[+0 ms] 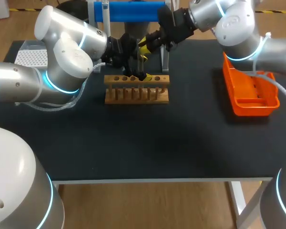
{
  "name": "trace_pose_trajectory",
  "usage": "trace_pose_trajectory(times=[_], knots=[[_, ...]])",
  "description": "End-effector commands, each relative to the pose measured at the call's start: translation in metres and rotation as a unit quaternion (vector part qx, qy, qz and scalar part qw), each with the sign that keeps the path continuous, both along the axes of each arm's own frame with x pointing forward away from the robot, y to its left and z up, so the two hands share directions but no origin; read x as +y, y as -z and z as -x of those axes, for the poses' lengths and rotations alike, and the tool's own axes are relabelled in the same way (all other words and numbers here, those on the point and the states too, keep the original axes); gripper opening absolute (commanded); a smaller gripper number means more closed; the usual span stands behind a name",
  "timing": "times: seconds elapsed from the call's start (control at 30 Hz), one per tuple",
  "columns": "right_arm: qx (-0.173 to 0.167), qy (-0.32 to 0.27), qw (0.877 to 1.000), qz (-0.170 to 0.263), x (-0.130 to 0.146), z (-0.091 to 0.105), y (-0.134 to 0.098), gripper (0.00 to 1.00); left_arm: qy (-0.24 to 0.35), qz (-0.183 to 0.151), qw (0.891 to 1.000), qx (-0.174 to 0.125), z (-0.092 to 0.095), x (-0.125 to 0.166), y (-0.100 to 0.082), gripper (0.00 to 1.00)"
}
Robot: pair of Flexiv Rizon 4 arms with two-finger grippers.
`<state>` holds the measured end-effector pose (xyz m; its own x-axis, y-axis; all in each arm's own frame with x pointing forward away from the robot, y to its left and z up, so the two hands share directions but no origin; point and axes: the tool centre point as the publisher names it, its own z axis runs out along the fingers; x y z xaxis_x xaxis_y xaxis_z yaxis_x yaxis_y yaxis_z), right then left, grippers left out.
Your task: Invert the test tube, pick up the pipette, mount the tip to pipette, aspirate from beaker and dispense into the tube, eject the tip, return the pipette, and cap with the stopper.
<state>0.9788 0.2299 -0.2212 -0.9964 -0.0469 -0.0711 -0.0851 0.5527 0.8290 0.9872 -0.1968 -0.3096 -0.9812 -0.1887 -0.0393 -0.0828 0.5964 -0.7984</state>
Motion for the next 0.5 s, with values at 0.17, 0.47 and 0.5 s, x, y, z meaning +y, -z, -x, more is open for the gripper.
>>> trace_pose_trajectory(times=[0.17,0.47,0.5], knots=[[-0.002,-0.002,1.000,0.000,0.0011,-0.0011,-0.0016,0.00,0.001,-0.001,1.000,0.001,-0.0005,0.0002,-0.0004,1.00],[0.000,-0.004,1.000,0.001,0.0035,0.0007,0.0004,0.00,0.001,-0.001,1.000,0.001,-0.0005,0.0002,-0.0004,1.00],[0.001,-0.004,1.000,0.001,0.0038,0.0010,0.0008,0.00,0.001,-0.001,1.000,0.001,-0.0005,0.0002,-0.0004,1.00]])
